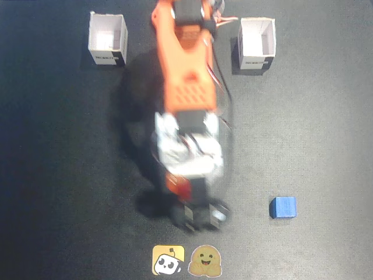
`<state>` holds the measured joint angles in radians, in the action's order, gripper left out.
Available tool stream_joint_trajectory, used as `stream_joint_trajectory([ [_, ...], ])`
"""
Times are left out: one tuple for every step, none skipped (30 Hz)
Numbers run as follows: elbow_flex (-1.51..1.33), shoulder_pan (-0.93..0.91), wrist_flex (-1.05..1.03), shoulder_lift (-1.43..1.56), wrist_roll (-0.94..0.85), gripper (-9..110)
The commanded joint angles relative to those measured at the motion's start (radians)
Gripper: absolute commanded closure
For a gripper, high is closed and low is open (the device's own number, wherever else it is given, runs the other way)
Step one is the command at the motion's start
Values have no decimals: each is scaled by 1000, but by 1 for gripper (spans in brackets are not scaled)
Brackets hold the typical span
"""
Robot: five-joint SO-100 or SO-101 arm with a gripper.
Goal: Put the red cube in the right box and the blue cube in the left box.
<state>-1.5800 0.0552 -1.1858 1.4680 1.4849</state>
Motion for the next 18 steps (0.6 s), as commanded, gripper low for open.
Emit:
stream_joint_trajectory([
  [-101,-89,-14,215,-15,92],
  [-140,-118,-17,264,-15,92],
  [-175,-144,-21,310,-21,92],
  [-204,-176,-32,351,-25,92],
  [-233,-209,-44,393,-26,92],
  [-256,-236,-58,431,-32,92],
  [-276,-265,-74,466,-35,92],
  [-302,-293,-84,505,-37,92],
  [-328,-322,-92,543,-41,92],
  [-356,-351,-98,583,-44,92],
  [-383,-380,-103,621,-52,92],
  [-405,-411,-110,653,-61,92],
  [-420,-440,-121,678,-64,92],
  [-433,-472,-130,698,-75,92],
  [-443,-506,-138,716,-87,92],
  [-451,-541,-147,730,-100,92],
  [-457,-575,-156,741,-107,92],
  [-465,-607,-166,755,-112,92],
])
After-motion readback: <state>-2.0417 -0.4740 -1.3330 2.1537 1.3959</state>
